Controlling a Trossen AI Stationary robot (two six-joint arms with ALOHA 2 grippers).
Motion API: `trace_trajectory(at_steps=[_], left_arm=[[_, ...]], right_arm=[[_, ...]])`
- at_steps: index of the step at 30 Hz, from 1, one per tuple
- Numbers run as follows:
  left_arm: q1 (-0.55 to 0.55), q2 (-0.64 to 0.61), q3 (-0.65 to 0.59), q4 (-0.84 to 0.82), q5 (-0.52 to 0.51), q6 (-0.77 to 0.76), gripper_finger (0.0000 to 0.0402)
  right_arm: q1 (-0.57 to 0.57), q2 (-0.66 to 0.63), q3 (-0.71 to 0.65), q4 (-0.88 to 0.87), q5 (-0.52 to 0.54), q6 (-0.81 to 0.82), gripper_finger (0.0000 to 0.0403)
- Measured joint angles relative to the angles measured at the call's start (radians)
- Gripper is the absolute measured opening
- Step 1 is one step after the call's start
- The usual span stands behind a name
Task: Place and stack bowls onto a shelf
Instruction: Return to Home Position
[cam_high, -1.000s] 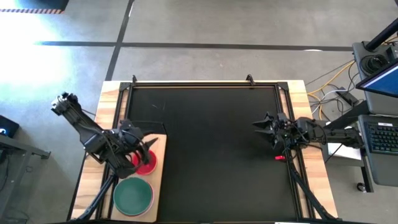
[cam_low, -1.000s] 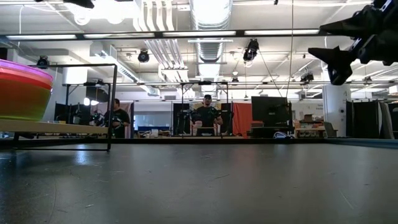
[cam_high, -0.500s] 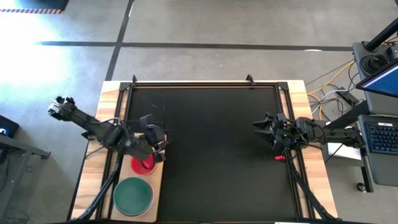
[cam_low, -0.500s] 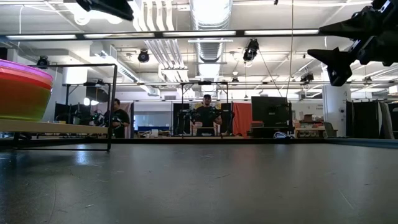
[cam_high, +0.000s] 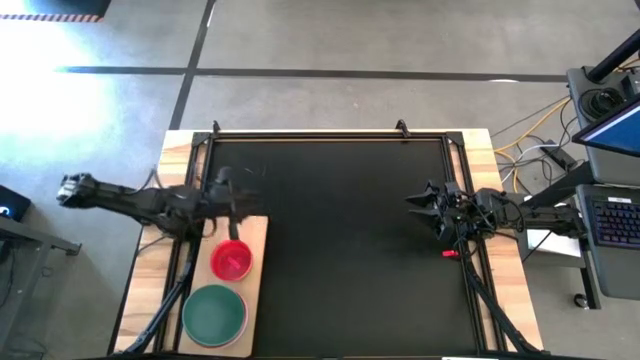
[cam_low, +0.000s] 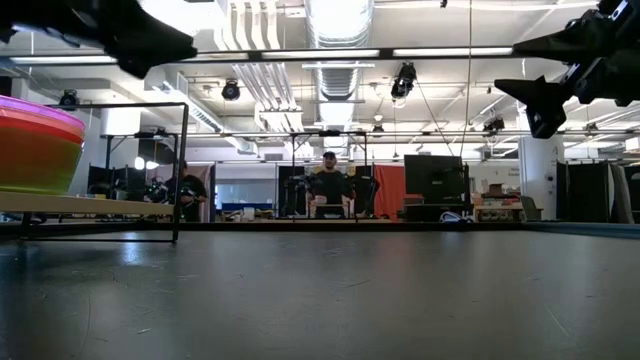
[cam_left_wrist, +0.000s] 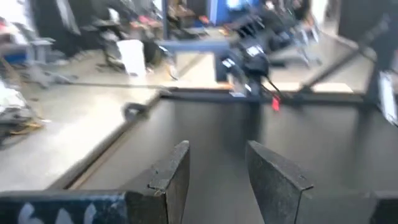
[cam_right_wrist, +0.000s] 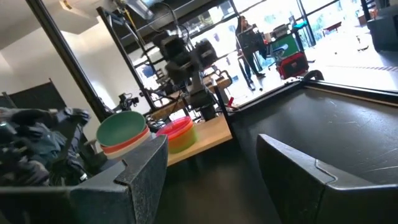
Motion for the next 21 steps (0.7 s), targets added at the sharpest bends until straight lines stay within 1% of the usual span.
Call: trace_trajectory(at_steps=[2,6,8,11,13,16,21], left_arm=[[0.042,-0.085,-0.037,0.006,0.002,0.006,0.0139],[0.117,-0.232,-0.127,0.098,0.019,0.03,0.0139],[0.139,-0.29,-0.17,0.158,0.027,0.045,0.0139],[0.165,-0.356,-0.22,0.202,0.09,0.092,0.0139],[0.175,-0.393,-0.241,0.225,0.107,0.114,0.0139],[0.184,-0.448,-0.283,0.267,0.097,0.153,0.0139],[0.185,-0.537,-0.372,0.389,0.027,0.159,0.0135]], right_arm=[[0.0,0.0,0.0,0.0,0.0,0.0,0.0233],[0.0,0.0,0.0,0.0,0.0,0.0,0.0233],[0.0,0.0,0.0,0.0,0.0,0.0,0.0233],[0.0,0.0,0.0,0.0,0.0,0.0,0.0233],[0.0,0.0,0.0,0.0,0.0,0.0,0.0233],[0.0,0.0,0.0,0.0,0.0,0.0,0.0233],[0.0,0.0,0.0,0.0,0.0,0.0,0.0233]])
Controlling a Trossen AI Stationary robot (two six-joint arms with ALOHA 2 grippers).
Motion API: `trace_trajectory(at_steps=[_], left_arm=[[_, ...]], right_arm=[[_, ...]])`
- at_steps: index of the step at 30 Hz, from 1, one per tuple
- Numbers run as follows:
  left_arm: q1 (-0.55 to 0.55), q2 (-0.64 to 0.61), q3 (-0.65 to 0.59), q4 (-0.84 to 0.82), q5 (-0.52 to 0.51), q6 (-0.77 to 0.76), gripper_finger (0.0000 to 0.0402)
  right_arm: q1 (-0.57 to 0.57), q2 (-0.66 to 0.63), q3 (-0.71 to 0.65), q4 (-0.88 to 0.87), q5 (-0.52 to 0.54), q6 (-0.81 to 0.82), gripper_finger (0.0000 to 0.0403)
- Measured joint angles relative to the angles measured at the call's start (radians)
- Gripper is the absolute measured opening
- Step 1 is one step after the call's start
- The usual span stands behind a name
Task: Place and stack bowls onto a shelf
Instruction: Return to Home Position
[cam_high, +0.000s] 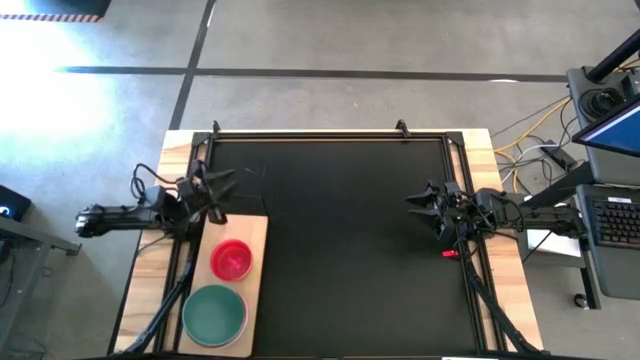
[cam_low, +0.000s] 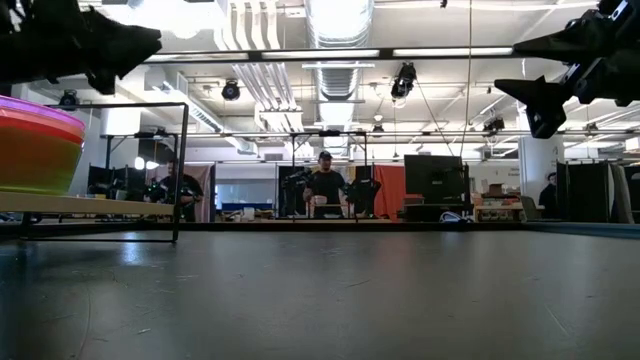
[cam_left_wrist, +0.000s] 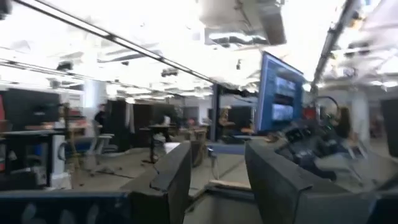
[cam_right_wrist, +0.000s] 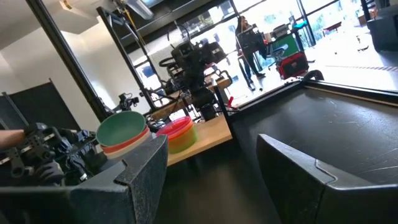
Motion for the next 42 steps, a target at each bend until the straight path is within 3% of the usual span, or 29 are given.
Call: trace_trajectory(at_steps=[6,13,18,42], left_arm=[[0.0,-0.001,-0.016,0.016,-0.089,0.055,0.0122],[0.0,0.001,-0.016,0.03,-0.491,0.11,0.0116],[0.0,0.006,-0.016,-0.011,-0.615,0.116,0.0116],[0.0,0.026,-0.016,-0.03,-0.618,0.115,0.0116]], right_arm=[[0.0,0.0,0.0,-0.002,0.0,0.0,0.0233],[0.0,0.0,0.0,-0.007,0.0,0.0,0.0233],[0.0,0.0,0.0,-0.007,0.0,0.0,0.0233],[0.0,0.0,0.0,-0.009,0.0,0.0,0.0233]])
